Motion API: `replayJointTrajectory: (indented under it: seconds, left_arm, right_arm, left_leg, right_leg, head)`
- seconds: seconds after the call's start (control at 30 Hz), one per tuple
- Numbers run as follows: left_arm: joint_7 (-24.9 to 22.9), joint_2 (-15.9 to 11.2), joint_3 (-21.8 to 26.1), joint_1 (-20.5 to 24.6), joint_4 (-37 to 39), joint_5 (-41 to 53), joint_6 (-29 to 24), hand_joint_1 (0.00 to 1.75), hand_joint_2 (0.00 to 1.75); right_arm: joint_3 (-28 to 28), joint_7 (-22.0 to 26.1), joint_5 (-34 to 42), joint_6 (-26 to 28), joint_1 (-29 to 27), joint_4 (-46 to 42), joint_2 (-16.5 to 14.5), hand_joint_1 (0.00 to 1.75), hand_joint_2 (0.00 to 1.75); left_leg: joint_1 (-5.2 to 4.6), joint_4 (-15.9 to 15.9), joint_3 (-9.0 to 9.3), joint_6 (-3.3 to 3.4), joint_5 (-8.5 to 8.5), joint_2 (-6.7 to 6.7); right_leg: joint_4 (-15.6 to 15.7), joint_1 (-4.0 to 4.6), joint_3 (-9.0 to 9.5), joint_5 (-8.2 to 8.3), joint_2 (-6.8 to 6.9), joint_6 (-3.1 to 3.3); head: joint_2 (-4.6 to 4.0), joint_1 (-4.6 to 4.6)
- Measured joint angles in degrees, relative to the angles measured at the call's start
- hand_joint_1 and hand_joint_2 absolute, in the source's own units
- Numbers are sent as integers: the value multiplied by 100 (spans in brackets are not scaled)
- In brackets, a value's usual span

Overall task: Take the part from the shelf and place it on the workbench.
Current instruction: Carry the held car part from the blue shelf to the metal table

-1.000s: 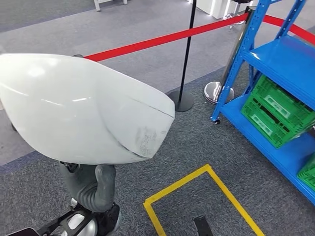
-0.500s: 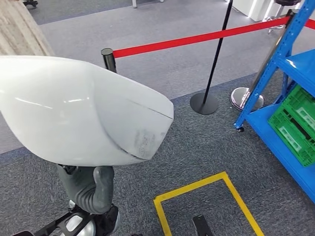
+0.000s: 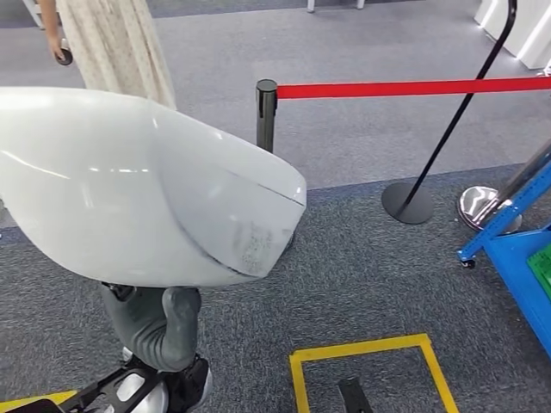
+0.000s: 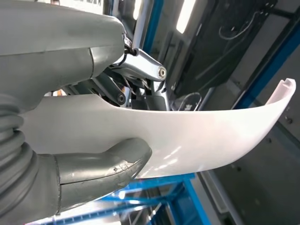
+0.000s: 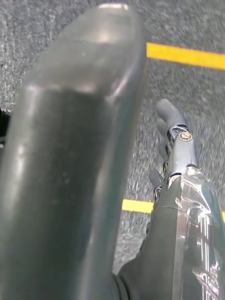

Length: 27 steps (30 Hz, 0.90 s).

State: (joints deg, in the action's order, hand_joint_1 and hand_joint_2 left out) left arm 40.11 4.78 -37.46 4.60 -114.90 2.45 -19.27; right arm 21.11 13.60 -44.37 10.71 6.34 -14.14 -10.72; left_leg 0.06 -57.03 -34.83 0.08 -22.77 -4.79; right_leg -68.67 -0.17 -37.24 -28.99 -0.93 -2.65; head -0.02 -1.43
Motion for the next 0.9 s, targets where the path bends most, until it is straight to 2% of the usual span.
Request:
replayJointTrajectory:
  seconds: [0.03, 0.07, 0.1, 0.13, 0.17, 0.2, 0.27, 0.33, 0.37, 0.4, 0.43, 0.47, 0.5, 0.53, 0.6, 0.63, 0.7, 0.73, 0.77, 0.83, 0.87, 0.9]
  left_arm:
    - [0, 1, 1, 1, -4, -1, 8, 175, 175]
    - [0, 2, 1, 1, -8, -2, 16, 175, 175]
    - [0, 2, 1, 0, -14, -3, 23, 175, 175]
    - [0, 2, 2, -4, -17, -4, 27, 175, 175]
    - [0, 2, 3, -8, -22, -4, 31, 175, 175]
    - [0, 1, 4, -13, -30, -5, 32, 175, 175]
    - [0, 2, 5, -9, -43, -8, 39, 175, 175]
    - [0, 2, 5, -2, -48, -18, 53, 175, 175]
    - [0, 0, 4, -2, -48, -20, 60, 175, 175]
    - [0, -3, 4, -5, -48, -16, 64, 175, 175]
    - [0, -5, 4, -8, -48, -9, 65, 175, 175]
    - [0, -7, 4, -9, -49, 2, 61, 175, 175]
    - [0, -7, 4, -10, -50, 15, 52, 175, 175]
    - [0, -7, 4, -7, -52, 27, 43, 175, 175]
    - [0, -1, 2, 2, -55, 44, 31, 175, 175]
    - [0, 1, 1, 5, -55, 48, 31, 175, 175]
    - [0, 4, 1, 2, -56, 49, 32, 175, 175]
    - [0, 8, 2, 2, -58, 49, 32, 175, 175]
    - [0, 16, 1, 4, -61, 48, 32, 175, 175]
    - [0, 30, 1, 8, -66, 47, 32, 175, 175]
    - [0, 33, 0, 7, -66, 46, 31, 175, 175]
    - [0, 32, 1, 5, -66, 46, 31, 175, 175]
  right_arm:
    - [0, -2, 0, 0, 4, 0, 3, 0, 0]
    - [0, -4, 0, 0, 10, -1, 5, 0, 0]
    - [0, -7, 0, 1, 13, -1, 7, 0, 0]
    - [0, -10, 0, 1, 17, -1, 8, 0, 0]
    - [0, -13, 0, 1, 25, -2, 9, 0, 0]
    - [0, -14, 0, 1, 33, -2, 9, 0, 0]
    - [-1, -13, -1, 0, 47, -2, 9, 0, 0]
    - [-1, -13, -1, 0, 33, -2, 14, 0, 0]
    - [-1, -17, 1, 0, 20, -2, 19, 0, 0]
    - [0, -21, 2, 0, 11, -2, 23, 0, 0]
    - [0, -26, 2, -1, 9, -2, 26, 0, 0]
    - [-1, -30, 3, -2, 13, -2, 27, 0, 0]
    - [-1, -31, 3, -3, 22, -2, 27, 0, 0]
    - [-2, -31, 2, -7, 29, -2, 27, 0, 0]
    - [-2, -33, 3, -15, 36, -2, 28, 0, 0]
    - [-2, -36, 3, -20, 38, -2, 28, 0, 0]
    - [-3, -42, 4, -29, 52, -2, 28, 0, 0]
    - [-4, -43, 3, -32, 62, -2, 28, 0, 0]
    - [-5, -43, 3, -33, 69, -2, 27, 0, 0]
    - [-7, -45, 2, -30, 60, -2, 28, 0, 0]
    - [-7, -47, 2, -27, 45, -2, 30, 0, 0]
    - [-7, -49, 1, -24, 32, -2, 32, 0, 0]
  left_leg:
    - [-5, -6, 0, -15, 2, -80]
    - [-6, -12, -9, -37, 8, -151]
    - [-1, -11, -25, -68, 18, -216]
    - [7, -7, -43, -108, 33, -276]
    - [23, 8, -61, -149, 51, -335]
    - [32, 7, -73, -181, 53, -332]
    - [15, -198, -188, -226, -96, -76]
    - [-2, -843, -509, -258, -459, 264]
    - [-1, -1221, -697, -273, -621, 332]
    - [0, -1490, -827, -281, -700, 363]
    - [0, -1571, -860, -283, -673, 378]
    - [-2, -1431, -776, -277, -548, 401]
    - [-8, -1107, -583, -264, -367, 481]
    - [-23, -718, -348, -250, -209, 661]
    - [-60, -135, -11, -187, -63, 944]
    - [-77, -29, 41, -154, -69, 996]
    - [-78, 7, 31, -79, -66, 847]
    - [-66, 17, 32, -48, -56, 771]
    - [-50, 28, 35, -14, -43, 692]
    - [-27, 35, 38, 30, -31, 539]
    - [-26, 34, 37, 42, -30, 455]
    - [-26, 32, 36, 44, -29, 366]
  right_leg:
    - [403, -18, 170, 187, -166, 15]
    - [720, -35, 316, 307, -307, 15]
    - [912, -45, 403, 355, -422, 15]
    - [984, -45, 437, 351, -467, 21]
    - [1000, -39, 450, 359, -411, 34]
    - [1017, -37, 454, 373, -349, 66]
    - [1064, -40, 478, 402, -196, 130]
    - [1083, -25, 486, 404, -14, 170]
    - [1082, -16, 484, 399, 90, 180]
    - [1081, -10, 482, 393, 193, 184]
    - [1080, -6, 481, 388, 291, 185]
    - [1080, -3, 485, 381, 379, 181]
    - [1079, 1, 497, 371, 454, 171]
    - [1076, 16, 512, 356, 522, 152]
    - [1055, 56, 536, 316, 638, 103]
    - [1050, 73, 547, 300, 698, 79]
    - [1054, 69, 574, 272, 813, 28]
    - [1016, 57, 570, 227, 763, -2]
    - [875, 41, 519, 126, 635, -32]
    - [224, 16, 228, -214, 285, -74]
    - [-187, 10, 26, -381, 186, -83]
    - [-493, 9, -143, -465, 144, -86]
  head:
    - [0, 2]
    - [0, 1]
    - [-1, 2]
    - [-1, 2]
    - [-1, -1]
    - [-1, 1]
    - [0, -33]
    - [0, -67]
    - [0, -71]
    - [0, -72]
    - [0, -73]
    - [0, -73]
    - [0, -73]
    - [0, -74]
    - [0, -67]
    - [0, -59]
    - [0, -40]
    - [0, -36]
    - [0, -23]
    - [0, 15]
    - [0, 30]
    - [0, 37]
